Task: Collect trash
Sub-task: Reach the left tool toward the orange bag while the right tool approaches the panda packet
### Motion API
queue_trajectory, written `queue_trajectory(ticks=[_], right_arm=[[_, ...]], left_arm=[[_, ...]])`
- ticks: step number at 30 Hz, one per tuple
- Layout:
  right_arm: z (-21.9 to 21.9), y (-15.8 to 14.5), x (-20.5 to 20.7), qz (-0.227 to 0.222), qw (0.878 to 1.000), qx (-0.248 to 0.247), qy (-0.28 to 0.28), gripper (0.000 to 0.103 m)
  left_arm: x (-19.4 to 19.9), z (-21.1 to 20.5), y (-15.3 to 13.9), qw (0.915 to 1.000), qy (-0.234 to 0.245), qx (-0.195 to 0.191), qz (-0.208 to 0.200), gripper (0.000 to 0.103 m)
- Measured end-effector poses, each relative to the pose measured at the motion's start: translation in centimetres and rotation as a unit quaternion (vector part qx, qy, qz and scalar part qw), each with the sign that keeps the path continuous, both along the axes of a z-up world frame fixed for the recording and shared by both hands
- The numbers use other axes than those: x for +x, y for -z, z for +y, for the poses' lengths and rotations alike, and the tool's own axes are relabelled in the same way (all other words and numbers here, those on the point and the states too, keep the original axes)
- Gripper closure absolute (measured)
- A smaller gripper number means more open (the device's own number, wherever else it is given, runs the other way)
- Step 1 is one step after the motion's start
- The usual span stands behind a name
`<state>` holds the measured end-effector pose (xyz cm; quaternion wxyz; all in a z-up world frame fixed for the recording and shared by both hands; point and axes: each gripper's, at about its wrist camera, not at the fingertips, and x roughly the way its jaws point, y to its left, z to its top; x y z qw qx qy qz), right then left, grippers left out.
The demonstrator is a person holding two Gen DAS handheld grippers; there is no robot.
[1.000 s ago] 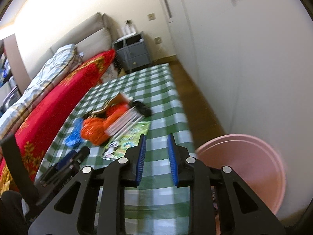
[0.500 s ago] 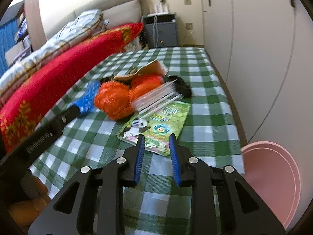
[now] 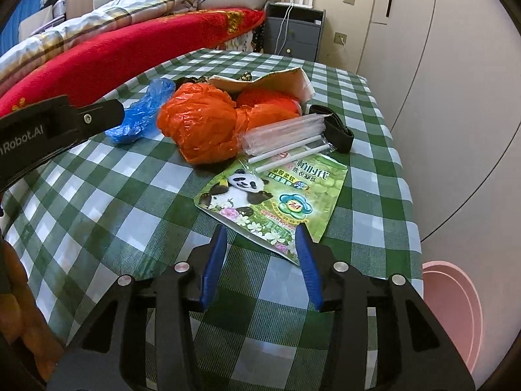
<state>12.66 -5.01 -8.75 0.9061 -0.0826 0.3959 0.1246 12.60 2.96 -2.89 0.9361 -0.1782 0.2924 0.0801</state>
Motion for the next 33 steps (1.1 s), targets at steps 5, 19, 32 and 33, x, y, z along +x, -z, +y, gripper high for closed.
queue_trajectory(ticks=[5,19,32,33], right_arm=[[-0.2,0.1,0.2,0.003,1.0,0.019,0.001,0.077],[0.3,0.4,0.1,0.005,0.999,0.032,-0.017,0.102],[-0.5,0.1,1.1,0.0,0.999,0.038,0.009,0.078],[-0.4,0.1,1.2,0.002,0.999,0.036,0.007,0.077]], left_arm=[[1.5,0.0,0.2,0.9997,0.022,-0.002,0.006,0.057],[5.4,-0.8,2.0,0.9967,0.066,-0.042,0.021,0.047],[6.3,-1.1,2.6,0.9953,0.08,-0.047,0.03,0.061],[6.3,-1.2,2.5,0.9952,0.082,-0.045,0.03,0.065]])
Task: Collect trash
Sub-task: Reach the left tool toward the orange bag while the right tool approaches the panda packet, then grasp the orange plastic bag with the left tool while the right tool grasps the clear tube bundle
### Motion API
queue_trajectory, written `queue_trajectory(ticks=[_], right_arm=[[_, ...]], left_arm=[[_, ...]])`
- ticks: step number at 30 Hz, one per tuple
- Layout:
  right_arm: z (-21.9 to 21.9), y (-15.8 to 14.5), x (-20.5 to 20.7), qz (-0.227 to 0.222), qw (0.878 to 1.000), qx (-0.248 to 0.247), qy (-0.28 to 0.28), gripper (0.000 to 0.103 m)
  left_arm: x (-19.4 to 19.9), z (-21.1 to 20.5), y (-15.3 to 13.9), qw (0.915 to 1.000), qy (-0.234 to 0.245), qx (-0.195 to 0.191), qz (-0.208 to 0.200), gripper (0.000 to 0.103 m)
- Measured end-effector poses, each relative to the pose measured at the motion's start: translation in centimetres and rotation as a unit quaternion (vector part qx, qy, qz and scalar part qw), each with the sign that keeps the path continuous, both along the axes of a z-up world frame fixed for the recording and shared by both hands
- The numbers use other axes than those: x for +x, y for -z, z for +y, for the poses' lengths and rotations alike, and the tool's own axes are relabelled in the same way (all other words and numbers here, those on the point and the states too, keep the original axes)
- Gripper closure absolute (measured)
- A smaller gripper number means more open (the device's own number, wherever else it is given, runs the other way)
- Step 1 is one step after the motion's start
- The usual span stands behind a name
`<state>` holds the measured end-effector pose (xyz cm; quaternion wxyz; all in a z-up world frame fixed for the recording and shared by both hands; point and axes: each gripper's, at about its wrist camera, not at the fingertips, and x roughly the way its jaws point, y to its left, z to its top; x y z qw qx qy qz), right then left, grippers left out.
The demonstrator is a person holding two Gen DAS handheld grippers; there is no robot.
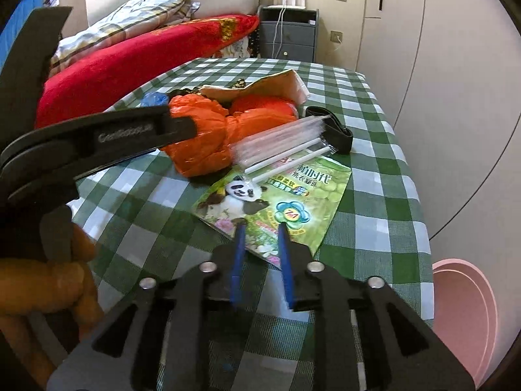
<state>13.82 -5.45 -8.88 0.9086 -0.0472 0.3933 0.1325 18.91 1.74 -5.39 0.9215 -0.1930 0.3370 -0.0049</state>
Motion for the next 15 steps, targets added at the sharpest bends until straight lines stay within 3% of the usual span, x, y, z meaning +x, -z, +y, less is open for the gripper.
queue_trajectory(ticks=[3,11,15], right_arm=[[0.4,0.2,0.2,0.004,1.0,-0.01,-0.006,0.073],[0.6,0.0,0.1,0.002,1.0,-0.008,-0.008,0.072],[-1.2,-1.7,0.8,-0.008,0.997,0.072,0.017,0.072]], left_arm=[[-0.2,-0.2,-0.3,1.0,0.001,0.006,-0.004,0.072],[-0.6,0.8,-0.8,0.9996,-0.028,0.002,-0.009,0.076],[-1.2,1.1,-1.4,0.9988,-0.044,0.01,-0.021,0.077]])
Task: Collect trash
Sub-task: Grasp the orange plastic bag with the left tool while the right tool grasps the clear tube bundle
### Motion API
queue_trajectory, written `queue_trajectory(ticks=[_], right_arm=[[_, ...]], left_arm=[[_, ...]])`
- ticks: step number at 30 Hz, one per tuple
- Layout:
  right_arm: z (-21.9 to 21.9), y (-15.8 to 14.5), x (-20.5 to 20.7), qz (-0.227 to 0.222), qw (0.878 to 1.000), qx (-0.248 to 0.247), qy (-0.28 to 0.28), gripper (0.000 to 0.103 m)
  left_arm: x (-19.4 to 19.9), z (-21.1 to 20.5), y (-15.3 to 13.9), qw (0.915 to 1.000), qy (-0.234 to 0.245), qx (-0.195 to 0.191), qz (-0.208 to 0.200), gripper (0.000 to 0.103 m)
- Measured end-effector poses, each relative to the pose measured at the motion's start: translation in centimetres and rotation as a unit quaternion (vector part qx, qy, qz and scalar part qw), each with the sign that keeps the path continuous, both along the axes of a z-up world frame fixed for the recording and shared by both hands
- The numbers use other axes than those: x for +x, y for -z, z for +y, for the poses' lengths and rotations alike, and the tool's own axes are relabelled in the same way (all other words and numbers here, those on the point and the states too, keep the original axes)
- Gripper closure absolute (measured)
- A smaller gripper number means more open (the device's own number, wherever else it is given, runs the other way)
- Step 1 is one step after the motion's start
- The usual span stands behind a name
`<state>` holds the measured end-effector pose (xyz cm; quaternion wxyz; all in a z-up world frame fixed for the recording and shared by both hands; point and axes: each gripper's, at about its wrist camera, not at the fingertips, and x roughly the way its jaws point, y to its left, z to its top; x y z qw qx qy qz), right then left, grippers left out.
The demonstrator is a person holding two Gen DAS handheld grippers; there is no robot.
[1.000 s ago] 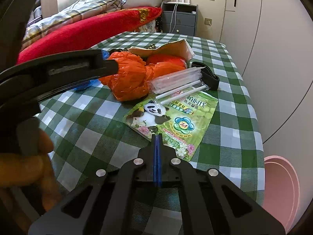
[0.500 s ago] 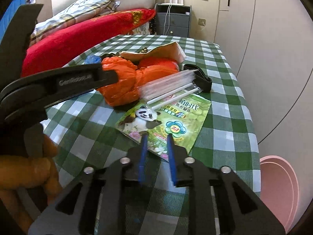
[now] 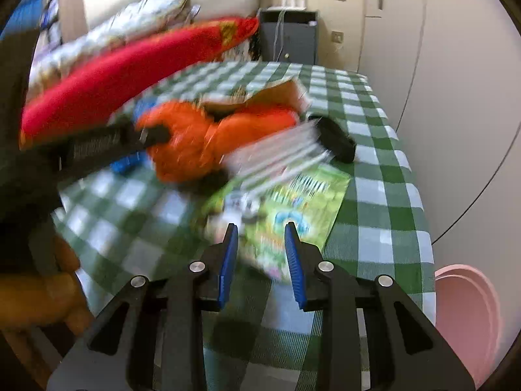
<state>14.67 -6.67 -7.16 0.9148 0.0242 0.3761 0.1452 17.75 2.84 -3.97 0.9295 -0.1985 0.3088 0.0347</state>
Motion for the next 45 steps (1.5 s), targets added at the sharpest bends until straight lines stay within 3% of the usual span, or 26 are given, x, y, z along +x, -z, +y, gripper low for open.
queue_trajectory(ticks=[6,11,14,17,20,24,27,33,36,38,45], right_arm=[[-1.6,-0.1,2.6,0.024,0.993,0.118,0.018,0.072],[-1.3,0.8,4.8,0.045,0.985,0.165,0.022,0.071],[-1.1,1.4,5.9,0.056,0.982,0.178,0.036,0.062],[-1.1,2.2,6.6,0.075,0.977,0.197,0.045,0.062],[-0.5,2.6,7.0,0.081,0.977,0.194,0.044,0.062],[-0.4,1.7,6.6,0.055,0.986,0.14,0.075,0.062],[-0.2,2.0,6.7,0.064,0.988,0.104,0.097,0.061],[0.1,2.7,6.7,0.065,0.99,0.088,0.09,0.057],[0.2,2.7,6.7,0.063,0.991,0.076,0.089,0.07],[0.2,2.8,6.7,0.065,0.991,0.071,0.088,0.09],[0.2,2.5,6.1,0.052,0.993,0.07,0.083,0.103]], left_arm=[[-0.4,0.3,-0.7,0.9997,-0.019,0.017,-0.008,0.077],[-0.5,0.6,-0.6,0.9989,-0.036,0.03,-0.002,0.078],[-0.6,0.8,-0.5,0.9984,-0.046,0.033,0.002,0.078],[-0.7,1.1,-0.5,0.9975,-0.059,0.039,0.004,0.078],[-0.7,1.2,-0.5,0.9968,-0.066,0.045,0.004,0.078],[-0.7,1.3,-0.4,0.997,-0.064,0.043,0.006,0.078],[-0.7,1.3,-0.3,0.9971,-0.064,0.04,0.006,0.078],[-0.7,1.2,-0.2,0.9972,-0.062,0.039,0.008,0.078],[-0.7,1.1,-0.2,0.9972,-0.063,0.038,0.01,0.078],[-0.7,1.1,-0.2,0.9973,-0.063,0.038,0.009,0.078],[-0.7,1.0,-0.2,0.9975,-0.061,0.036,0.008,0.078]])
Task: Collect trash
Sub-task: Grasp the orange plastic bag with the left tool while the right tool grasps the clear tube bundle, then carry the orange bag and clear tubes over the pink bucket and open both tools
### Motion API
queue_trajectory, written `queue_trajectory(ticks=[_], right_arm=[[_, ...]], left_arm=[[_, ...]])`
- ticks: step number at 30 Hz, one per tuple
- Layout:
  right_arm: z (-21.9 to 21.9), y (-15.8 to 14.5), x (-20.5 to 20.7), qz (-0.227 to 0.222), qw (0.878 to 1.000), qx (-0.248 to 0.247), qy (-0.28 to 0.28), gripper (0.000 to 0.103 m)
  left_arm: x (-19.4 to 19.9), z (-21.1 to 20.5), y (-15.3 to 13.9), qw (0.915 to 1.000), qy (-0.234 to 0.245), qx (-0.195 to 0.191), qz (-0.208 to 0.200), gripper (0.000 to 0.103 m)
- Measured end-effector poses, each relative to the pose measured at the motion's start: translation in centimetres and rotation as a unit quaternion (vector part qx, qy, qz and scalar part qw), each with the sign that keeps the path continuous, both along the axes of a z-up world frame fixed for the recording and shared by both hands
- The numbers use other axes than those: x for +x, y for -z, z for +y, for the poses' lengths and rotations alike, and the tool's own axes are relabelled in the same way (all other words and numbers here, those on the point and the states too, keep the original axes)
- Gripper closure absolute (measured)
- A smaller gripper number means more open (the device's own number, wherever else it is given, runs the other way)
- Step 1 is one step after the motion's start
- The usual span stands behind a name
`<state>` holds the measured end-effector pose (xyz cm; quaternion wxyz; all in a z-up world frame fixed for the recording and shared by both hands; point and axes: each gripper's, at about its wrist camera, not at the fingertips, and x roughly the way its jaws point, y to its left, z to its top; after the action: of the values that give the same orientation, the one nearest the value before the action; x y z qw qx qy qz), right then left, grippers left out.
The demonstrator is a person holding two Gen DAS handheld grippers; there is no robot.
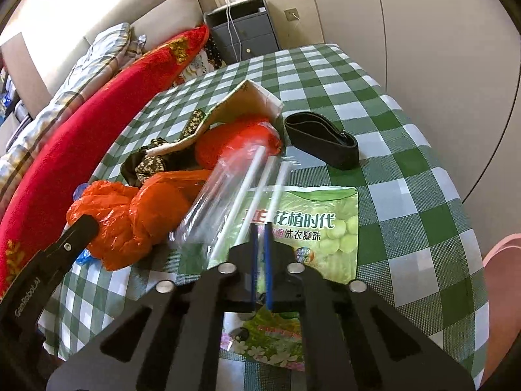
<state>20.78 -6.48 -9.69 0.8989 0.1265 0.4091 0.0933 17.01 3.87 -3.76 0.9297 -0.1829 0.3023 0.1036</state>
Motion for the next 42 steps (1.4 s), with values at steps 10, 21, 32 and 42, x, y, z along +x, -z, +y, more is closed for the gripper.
queue_trajectory(ticks=[10,21,32,42], right_arm=[[-0.9,-3.2,-2.0,-0.038,0.999,-0.002,0.0,0.103],[0.3,-2.8,-1.8,-0.026,1.0,0.011,-0.01,0.061],[5.6,-1.3,1.2,-0.007,0.998,-0.06,-0.019,0.044],[5.7,-2.2,0.7,-0.006,0.995,-0.098,-0.034,0.101]], left_arm=[[-1.1,-0.5,-1.6,0.9997,0.008,0.006,-0.022,0.078],[-4.8,1.3,-5.6,0.9982,-0.009,0.025,-0.054,0.078],[-6.0,4.1,-7.1,0.9971,-0.027,-0.006,-0.071,0.078],[-5.9,4.3,-7.0,0.9968,-0.024,-0.021,-0.073,0.078]])
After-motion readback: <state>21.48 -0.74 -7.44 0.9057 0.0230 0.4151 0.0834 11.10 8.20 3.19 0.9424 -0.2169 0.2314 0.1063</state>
